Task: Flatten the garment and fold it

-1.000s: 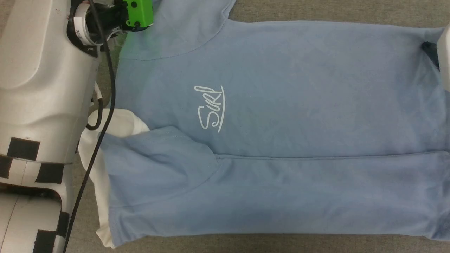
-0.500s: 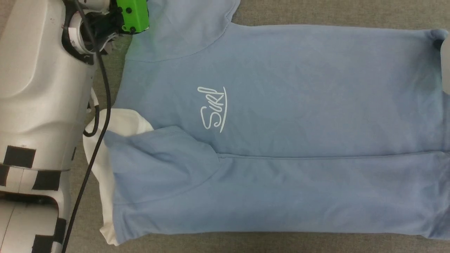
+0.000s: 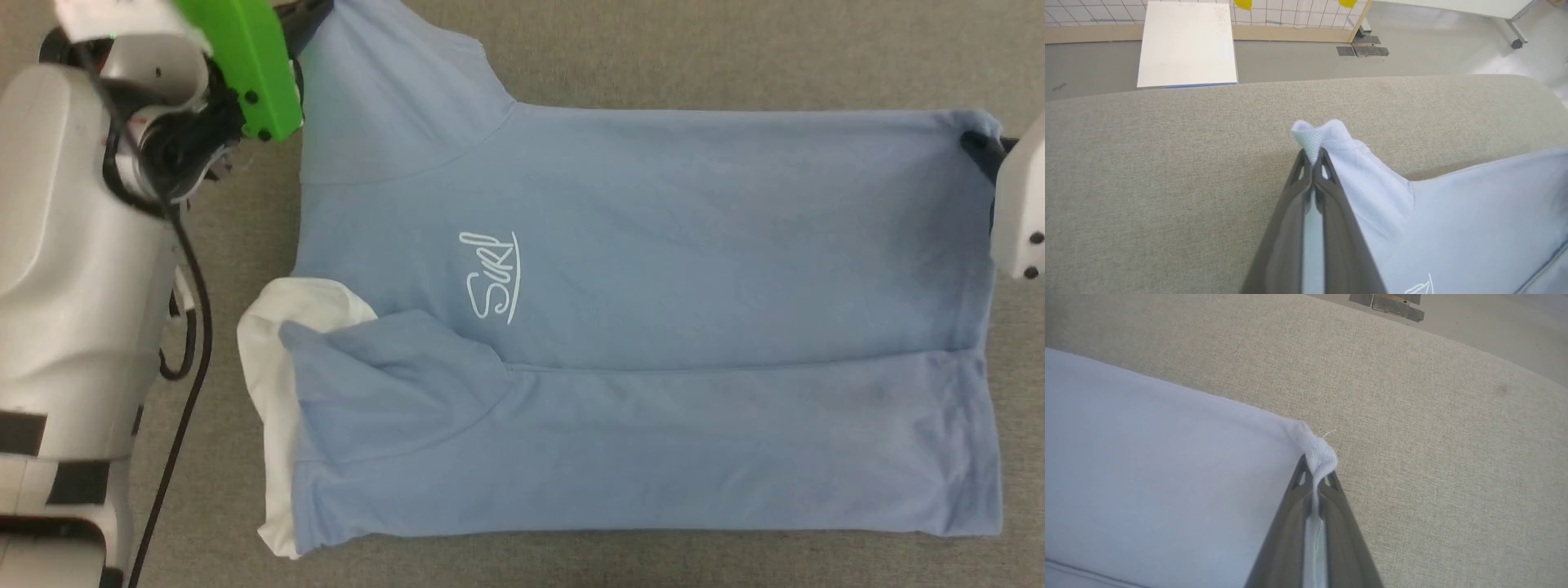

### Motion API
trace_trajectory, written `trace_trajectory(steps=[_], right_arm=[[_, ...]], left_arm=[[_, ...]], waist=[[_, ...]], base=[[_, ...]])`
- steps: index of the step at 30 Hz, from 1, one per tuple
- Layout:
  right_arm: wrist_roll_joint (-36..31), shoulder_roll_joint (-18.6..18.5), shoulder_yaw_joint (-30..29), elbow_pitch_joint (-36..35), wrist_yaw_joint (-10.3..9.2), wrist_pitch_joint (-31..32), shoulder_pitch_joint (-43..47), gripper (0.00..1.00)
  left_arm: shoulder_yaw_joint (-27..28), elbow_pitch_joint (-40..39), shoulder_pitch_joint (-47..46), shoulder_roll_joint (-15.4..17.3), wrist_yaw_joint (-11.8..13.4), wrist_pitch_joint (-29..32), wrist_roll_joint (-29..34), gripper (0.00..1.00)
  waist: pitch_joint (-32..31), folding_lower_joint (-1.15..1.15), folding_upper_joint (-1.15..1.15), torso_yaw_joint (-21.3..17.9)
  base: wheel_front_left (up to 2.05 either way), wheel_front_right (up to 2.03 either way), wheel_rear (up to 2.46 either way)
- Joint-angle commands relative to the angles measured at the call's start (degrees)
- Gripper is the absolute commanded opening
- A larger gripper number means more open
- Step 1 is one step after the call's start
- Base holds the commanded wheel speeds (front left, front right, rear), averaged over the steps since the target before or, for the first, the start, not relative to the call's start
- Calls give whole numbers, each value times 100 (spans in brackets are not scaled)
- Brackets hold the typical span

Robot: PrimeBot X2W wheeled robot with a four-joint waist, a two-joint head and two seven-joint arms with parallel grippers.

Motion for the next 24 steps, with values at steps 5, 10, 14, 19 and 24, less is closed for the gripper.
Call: trace_trajectory(steps=[5,10,14,19,24], right_arm=[[184,62,-84,33,-8,-376,499,0],[295,153,-165,91,-8,-539,1024,0],[358,229,-239,111,-8,-626,1415,0],[434,331,-320,163,-8,-735,1909,0],[445,420,-466,183,-8,-783,2323,0]], left_arm=[[110,-383,656,158,-98,-297,-269,0],[256,-707,1387,279,-6,-391,-463,0],[349,-990,1978,345,105,-430,-602,0],[486,-1378,2826,394,298,-478,-810,0],[584,-1694,3566,381,502,-460,-1034,0]], waist=[[-727,0,0,-23],[-1072,0,0,4],[-1276,0,0,33],[-1534,0,0,79],[-1685,0,0,157]], base=[[0,0,0],[0,0,0],[0,0,0],[0,0,0],[0,0,0]])
